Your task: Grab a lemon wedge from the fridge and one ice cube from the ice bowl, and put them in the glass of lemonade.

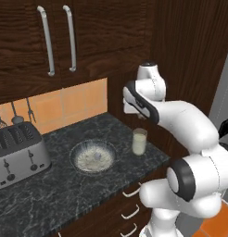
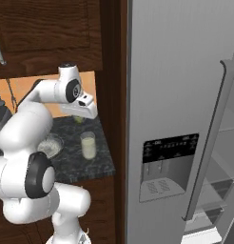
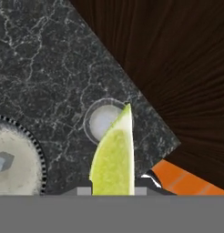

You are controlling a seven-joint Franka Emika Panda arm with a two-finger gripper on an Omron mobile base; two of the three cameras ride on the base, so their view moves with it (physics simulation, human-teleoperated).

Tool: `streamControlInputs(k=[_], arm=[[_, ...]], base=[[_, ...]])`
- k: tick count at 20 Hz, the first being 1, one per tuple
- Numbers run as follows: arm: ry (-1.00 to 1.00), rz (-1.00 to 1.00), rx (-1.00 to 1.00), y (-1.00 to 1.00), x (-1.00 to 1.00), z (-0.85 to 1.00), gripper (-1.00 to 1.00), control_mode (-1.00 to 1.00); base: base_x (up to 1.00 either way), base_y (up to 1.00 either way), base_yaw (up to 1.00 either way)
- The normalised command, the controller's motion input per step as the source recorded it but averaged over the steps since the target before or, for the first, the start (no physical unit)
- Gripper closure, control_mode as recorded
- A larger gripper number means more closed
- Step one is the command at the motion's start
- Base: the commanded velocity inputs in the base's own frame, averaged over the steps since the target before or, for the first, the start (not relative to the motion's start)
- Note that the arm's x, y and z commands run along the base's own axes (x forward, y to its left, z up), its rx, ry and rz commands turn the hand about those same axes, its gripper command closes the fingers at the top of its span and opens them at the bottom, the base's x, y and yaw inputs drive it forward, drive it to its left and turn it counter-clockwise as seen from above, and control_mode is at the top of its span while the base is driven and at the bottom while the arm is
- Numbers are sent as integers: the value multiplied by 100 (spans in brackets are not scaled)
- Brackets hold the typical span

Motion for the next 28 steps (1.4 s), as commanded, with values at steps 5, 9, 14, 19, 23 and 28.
streamControlInputs(k=[5,9,14,19,23,28], arm=[[0,0,7,-2,15,-60,100,-100],[-4,0,5,-9,3,-65,100,-100],[-16,0,3,-10,0,-8,100,-100],[0,0,0,0,6,0,100,-100],[0,-2,0,1,22,0,100,-100],[0,-2,0,1,15,-2,100,-100]], base=[[0,0,0],[0,0,0],[0,0,0],[0,0,0],[0,0,0],[0,0,0]])
